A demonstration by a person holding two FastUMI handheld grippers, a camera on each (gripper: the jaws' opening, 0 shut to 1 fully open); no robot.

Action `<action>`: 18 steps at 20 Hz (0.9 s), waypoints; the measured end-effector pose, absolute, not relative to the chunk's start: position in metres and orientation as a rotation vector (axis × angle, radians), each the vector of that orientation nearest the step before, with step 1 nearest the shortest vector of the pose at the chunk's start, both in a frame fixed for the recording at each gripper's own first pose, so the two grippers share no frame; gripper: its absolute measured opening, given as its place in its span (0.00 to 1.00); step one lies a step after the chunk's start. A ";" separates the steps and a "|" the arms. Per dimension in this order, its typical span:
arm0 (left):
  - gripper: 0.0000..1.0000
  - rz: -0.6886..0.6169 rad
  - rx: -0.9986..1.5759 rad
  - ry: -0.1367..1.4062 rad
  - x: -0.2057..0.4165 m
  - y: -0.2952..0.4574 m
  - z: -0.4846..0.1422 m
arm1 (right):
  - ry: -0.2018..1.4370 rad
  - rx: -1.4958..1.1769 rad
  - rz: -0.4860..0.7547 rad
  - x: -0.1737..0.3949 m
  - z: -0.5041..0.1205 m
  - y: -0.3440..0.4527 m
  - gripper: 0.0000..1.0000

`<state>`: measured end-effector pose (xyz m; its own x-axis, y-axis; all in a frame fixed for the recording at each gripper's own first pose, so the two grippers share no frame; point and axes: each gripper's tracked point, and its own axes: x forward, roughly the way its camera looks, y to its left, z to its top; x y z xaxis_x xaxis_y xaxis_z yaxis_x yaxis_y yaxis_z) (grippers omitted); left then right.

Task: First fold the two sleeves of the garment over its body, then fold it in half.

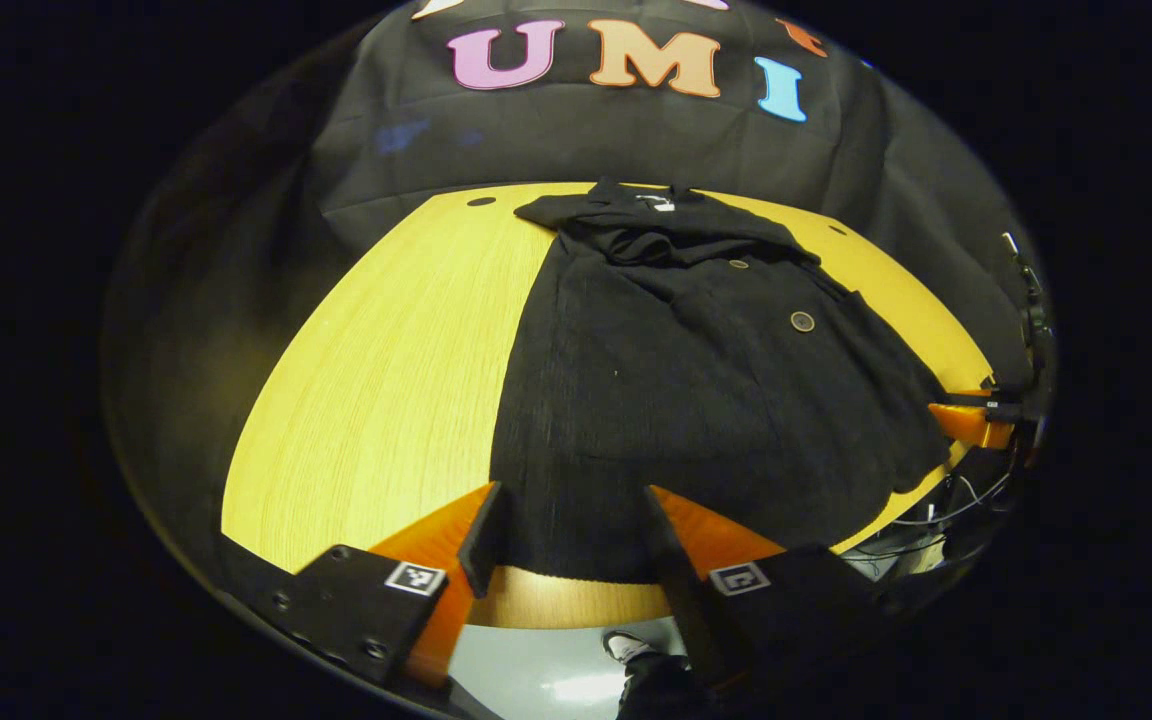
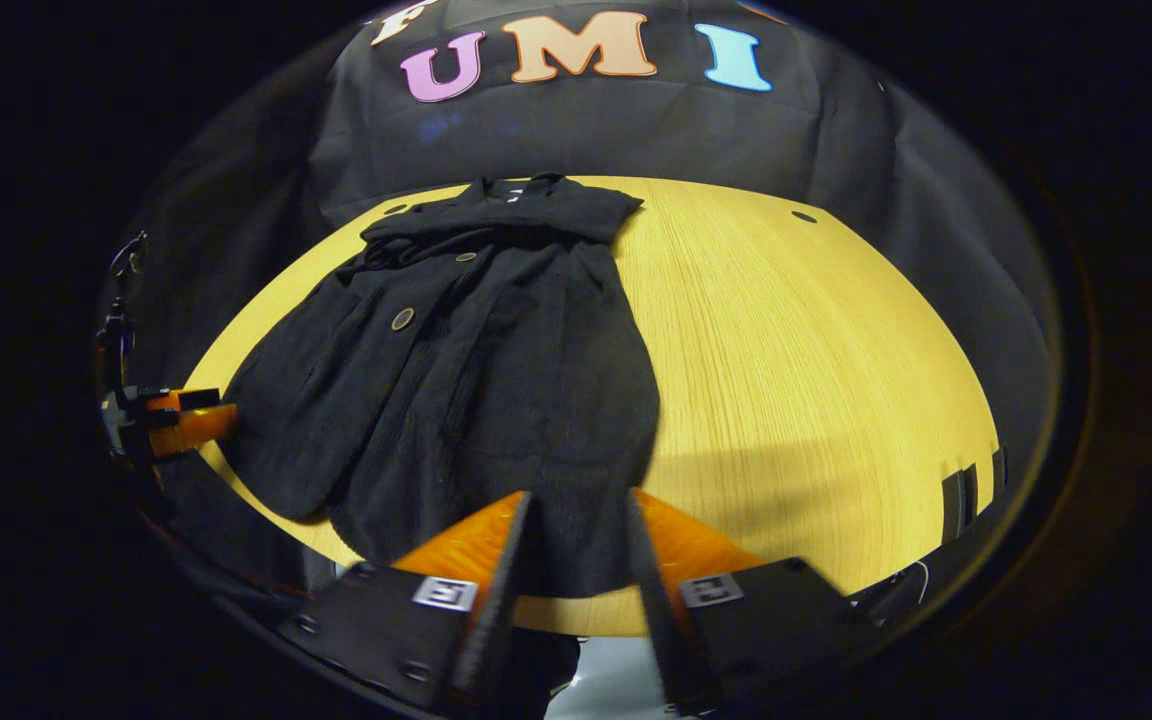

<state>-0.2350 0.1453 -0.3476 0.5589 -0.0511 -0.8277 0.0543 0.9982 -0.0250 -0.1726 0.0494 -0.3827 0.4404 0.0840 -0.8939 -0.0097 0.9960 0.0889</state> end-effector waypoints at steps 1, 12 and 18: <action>0.45 -0.078 -0.048 0.944 -0.233 0.140 -0.348 | 1.102 0.082 0.055 -0.172 -0.384 0.052 0.29; 0.00 -0.022 -0.232 0.956 -0.233 0.134 -0.349 | 1.085 0.082 0.105 -0.168 -0.380 0.056 0.02; 0.00 0.011 -0.176 0.936 -0.217 0.128 -0.318 | 0.976 0.189 0.165 -0.147 -0.346 0.056 0.02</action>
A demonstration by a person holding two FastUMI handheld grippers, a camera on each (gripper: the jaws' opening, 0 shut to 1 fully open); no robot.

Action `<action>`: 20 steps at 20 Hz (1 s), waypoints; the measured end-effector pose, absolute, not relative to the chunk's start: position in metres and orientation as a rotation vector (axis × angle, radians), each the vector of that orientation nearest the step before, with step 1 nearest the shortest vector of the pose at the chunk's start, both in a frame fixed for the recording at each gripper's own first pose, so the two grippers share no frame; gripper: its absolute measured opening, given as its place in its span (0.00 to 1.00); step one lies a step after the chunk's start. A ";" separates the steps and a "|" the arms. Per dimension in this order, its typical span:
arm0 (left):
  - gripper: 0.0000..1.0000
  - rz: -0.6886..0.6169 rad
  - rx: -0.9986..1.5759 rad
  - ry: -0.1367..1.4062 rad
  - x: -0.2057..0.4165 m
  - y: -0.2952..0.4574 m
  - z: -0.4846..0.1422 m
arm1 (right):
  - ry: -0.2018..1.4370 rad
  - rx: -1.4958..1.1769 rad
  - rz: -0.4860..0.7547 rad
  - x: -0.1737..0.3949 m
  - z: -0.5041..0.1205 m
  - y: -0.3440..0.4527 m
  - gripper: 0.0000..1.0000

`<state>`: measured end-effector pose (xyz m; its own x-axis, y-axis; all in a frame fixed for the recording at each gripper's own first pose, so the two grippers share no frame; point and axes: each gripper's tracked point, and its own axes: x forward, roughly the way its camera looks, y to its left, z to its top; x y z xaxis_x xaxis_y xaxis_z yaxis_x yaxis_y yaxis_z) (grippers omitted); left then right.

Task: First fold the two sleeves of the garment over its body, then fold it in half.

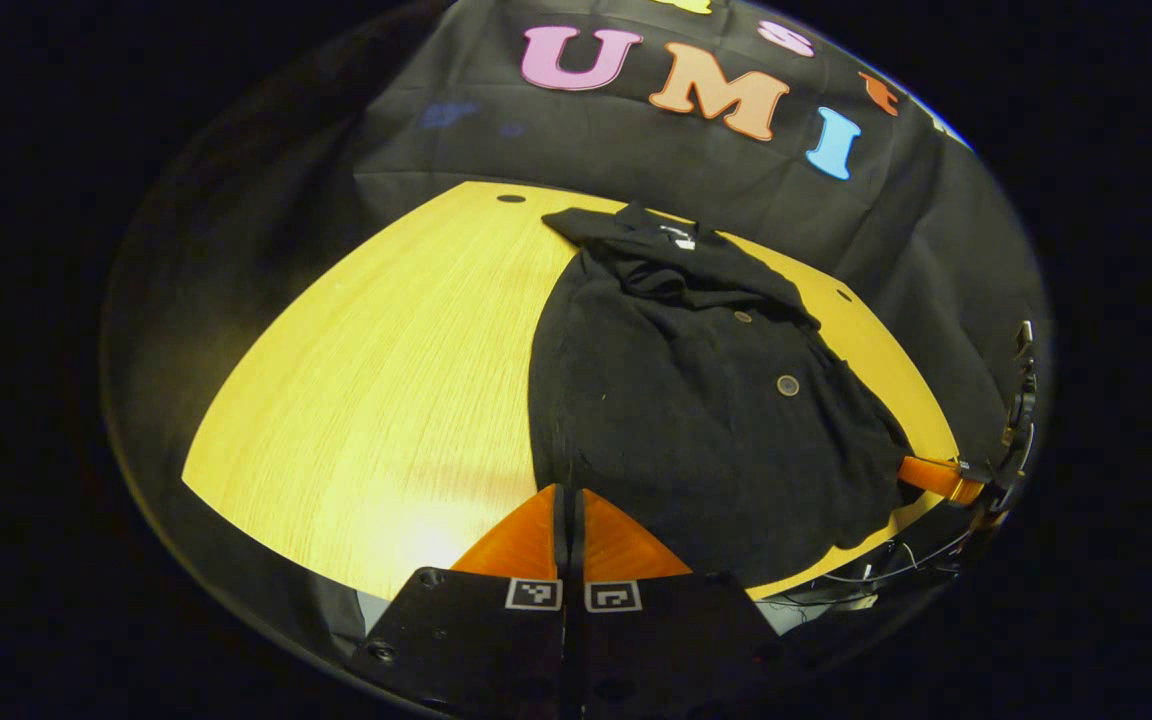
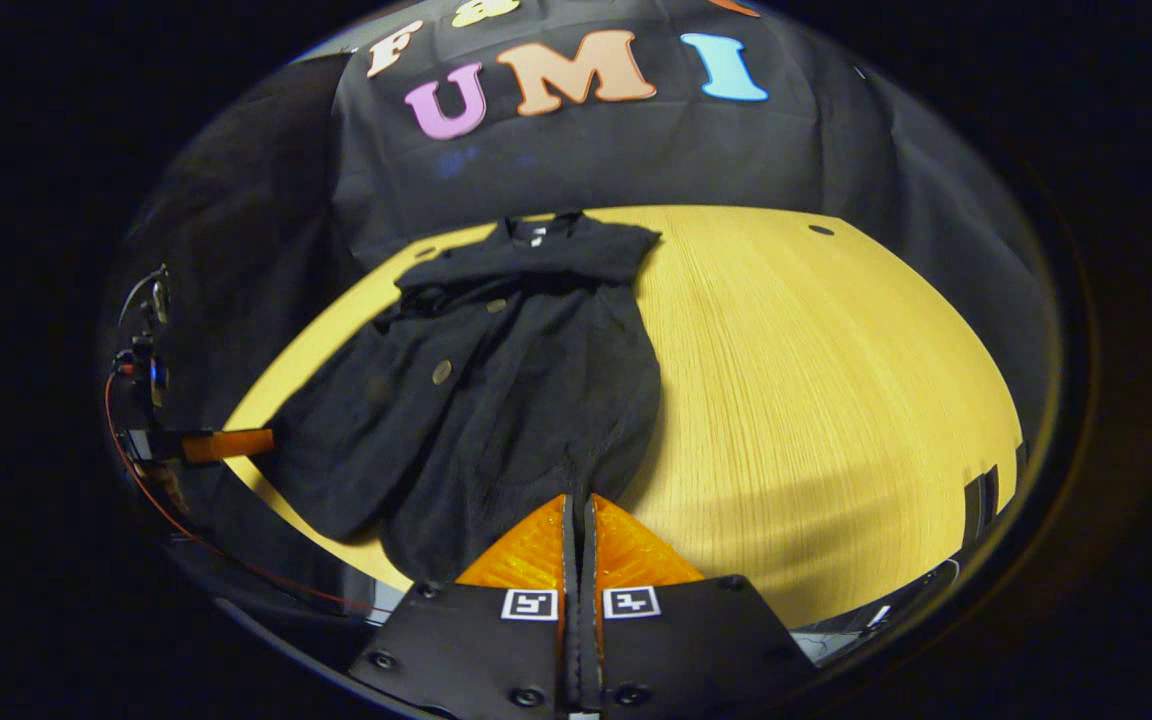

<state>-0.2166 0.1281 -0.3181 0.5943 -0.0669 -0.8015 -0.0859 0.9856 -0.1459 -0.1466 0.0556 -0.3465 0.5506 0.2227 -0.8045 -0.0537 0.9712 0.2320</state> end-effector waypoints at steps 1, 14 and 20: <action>0.00 0.007 -0.177 0.918 -0.209 0.124 -0.310 | 0.955 0.199 0.170 -0.144 -0.338 0.054 0.02; 0.00 -0.031 -0.120 0.749 -0.096 0.120 -0.239 | 0.766 0.232 0.240 -0.030 -0.252 0.068 0.02; 0.00 -0.025 -0.079 0.709 -0.036 0.137 -0.228 | 0.705 0.228 0.241 0.034 -0.230 0.070 0.02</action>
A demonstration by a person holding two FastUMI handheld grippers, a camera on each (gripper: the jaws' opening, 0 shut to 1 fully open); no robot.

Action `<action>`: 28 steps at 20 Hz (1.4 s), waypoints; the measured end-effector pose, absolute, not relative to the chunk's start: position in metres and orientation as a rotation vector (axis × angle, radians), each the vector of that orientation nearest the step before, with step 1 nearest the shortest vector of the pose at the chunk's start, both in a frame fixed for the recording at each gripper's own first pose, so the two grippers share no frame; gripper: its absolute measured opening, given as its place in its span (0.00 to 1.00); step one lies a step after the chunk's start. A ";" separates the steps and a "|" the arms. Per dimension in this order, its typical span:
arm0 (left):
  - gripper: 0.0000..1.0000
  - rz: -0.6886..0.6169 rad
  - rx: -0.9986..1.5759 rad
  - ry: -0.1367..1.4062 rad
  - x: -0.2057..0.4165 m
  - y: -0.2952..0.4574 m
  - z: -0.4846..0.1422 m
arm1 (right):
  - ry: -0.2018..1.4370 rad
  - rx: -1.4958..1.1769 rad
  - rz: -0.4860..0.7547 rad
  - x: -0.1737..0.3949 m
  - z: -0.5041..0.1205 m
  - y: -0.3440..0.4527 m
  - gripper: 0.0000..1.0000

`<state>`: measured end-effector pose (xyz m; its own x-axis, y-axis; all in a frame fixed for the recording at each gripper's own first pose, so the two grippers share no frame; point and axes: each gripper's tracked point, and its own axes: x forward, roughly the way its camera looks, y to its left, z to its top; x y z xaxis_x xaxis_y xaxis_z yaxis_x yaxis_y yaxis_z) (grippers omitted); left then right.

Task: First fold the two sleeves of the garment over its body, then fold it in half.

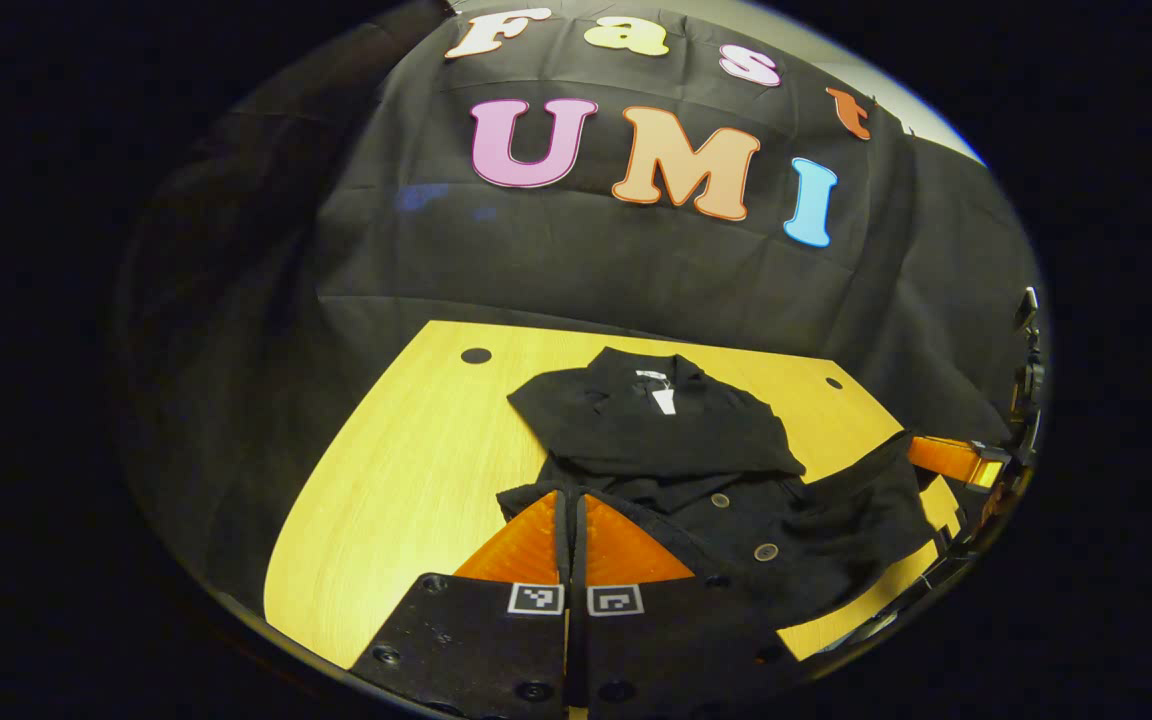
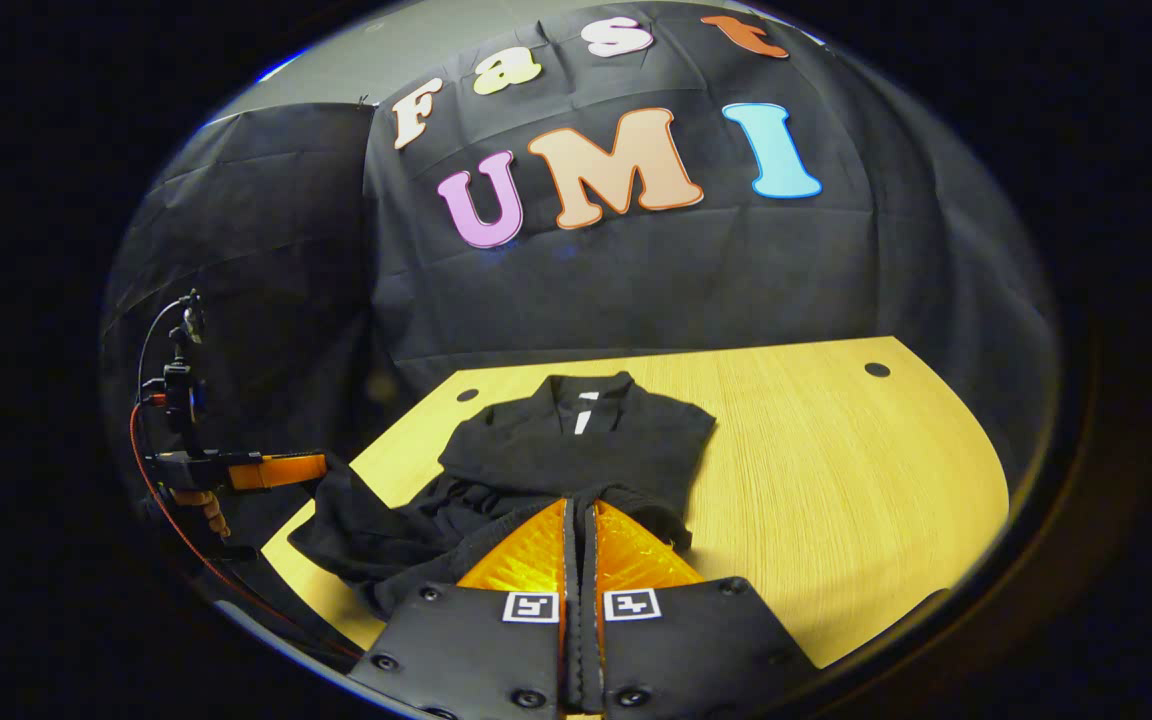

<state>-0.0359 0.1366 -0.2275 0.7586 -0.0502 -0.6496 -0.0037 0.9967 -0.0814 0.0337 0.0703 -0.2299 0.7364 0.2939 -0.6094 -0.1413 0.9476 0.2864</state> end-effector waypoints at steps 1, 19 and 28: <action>0.00 -0.026 -0.076 0.705 -0.026 0.138 -0.226 | 0.698 0.229 0.239 0.045 -0.227 0.068 0.02; 0.00 -0.100 0.010 0.732 0.110 0.156 -0.276 | 0.731 0.257 0.119 0.189 -0.261 0.050 0.02; 0.90 -0.058 0.147 0.525 0.186 0.155 -0.270 | 0.686 0.276 -0.124 0.240 -0.269 0.021 0.98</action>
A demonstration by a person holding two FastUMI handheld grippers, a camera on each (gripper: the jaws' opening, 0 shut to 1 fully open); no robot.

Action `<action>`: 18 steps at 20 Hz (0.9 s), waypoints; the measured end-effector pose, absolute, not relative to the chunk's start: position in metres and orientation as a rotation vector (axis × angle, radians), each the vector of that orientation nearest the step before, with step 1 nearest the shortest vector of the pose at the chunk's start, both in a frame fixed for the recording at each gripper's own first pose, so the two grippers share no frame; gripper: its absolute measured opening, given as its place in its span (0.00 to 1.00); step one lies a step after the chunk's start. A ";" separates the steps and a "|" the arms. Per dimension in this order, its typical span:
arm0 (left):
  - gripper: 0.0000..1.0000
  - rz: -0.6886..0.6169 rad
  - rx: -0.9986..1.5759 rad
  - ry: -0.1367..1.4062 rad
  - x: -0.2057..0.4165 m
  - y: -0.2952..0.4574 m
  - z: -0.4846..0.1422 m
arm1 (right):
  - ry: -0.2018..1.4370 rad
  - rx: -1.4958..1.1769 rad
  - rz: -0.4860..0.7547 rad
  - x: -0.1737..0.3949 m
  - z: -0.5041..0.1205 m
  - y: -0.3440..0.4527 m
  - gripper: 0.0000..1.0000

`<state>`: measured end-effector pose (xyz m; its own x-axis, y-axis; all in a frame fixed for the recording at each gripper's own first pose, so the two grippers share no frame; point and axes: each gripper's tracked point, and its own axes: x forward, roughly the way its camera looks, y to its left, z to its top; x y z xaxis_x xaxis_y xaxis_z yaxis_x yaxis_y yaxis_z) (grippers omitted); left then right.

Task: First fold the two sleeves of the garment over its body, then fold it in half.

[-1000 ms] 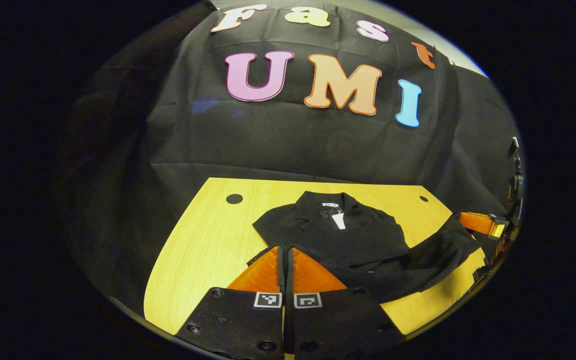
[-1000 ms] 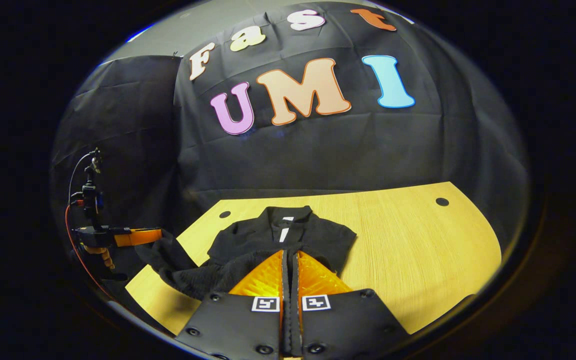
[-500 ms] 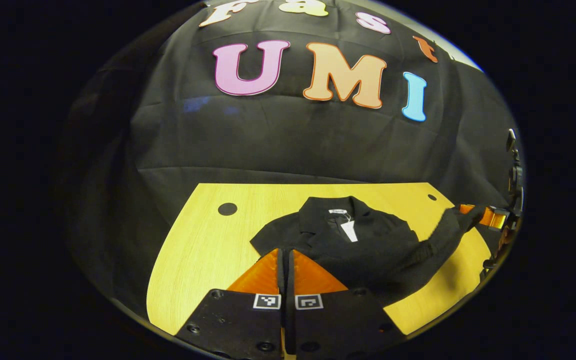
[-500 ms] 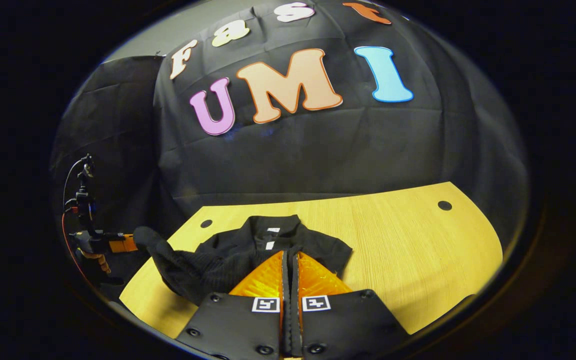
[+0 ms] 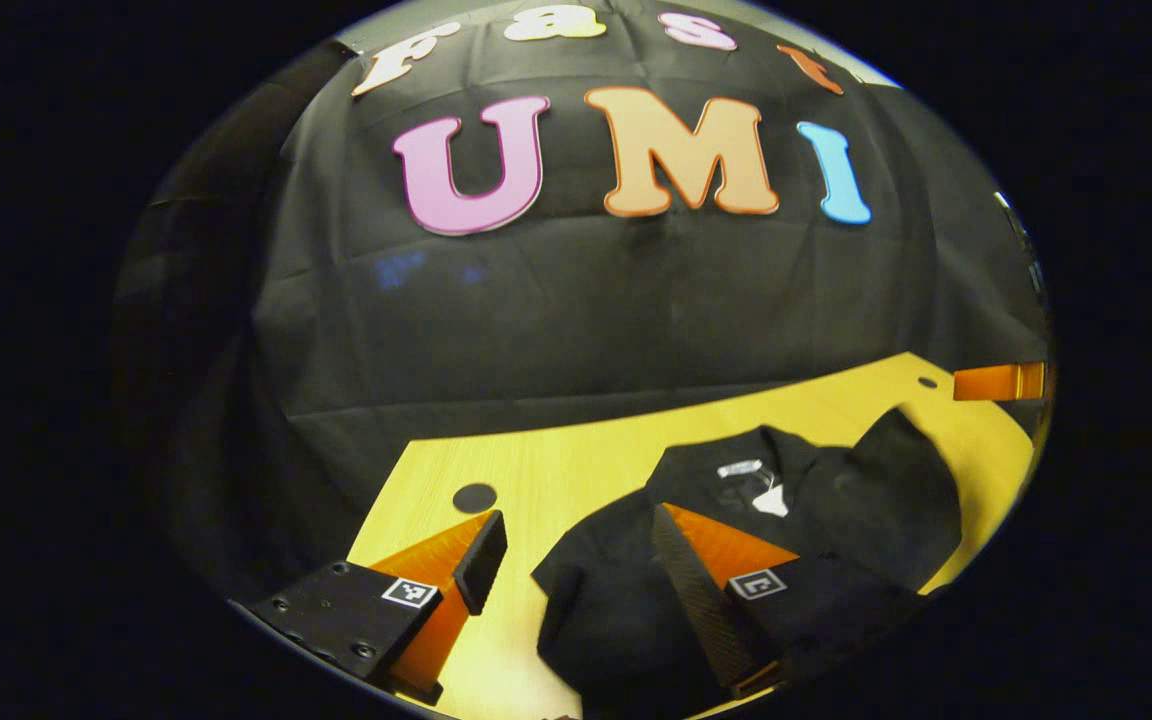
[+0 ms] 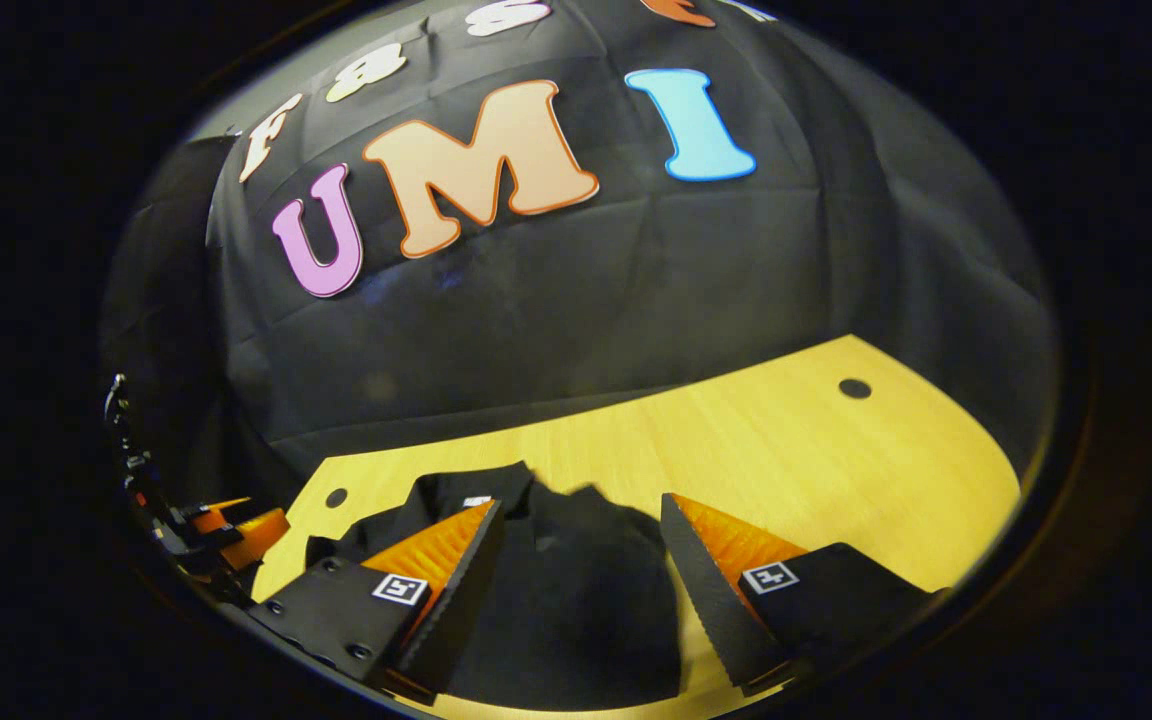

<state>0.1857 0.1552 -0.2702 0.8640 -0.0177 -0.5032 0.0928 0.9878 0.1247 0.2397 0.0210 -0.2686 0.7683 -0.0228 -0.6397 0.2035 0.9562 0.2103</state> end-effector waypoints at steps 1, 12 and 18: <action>0.93 -0.053 0.142 0.512 0.185 0.153 -0.266 | 0.663 0.242 -0.129 0.235 -0.261 0.018 0.98; 0.93 0.037 0.043 0.361 0.099 0.138 -0.160 | 0.457 0.103 0.010 0.132 -0.162 0.033 0.98; 0.94 0.034 0.039 0.313 0.026 0.119 -0.117 | 0.368 0.138 0.040 0.064 -0.125 0.037 0.95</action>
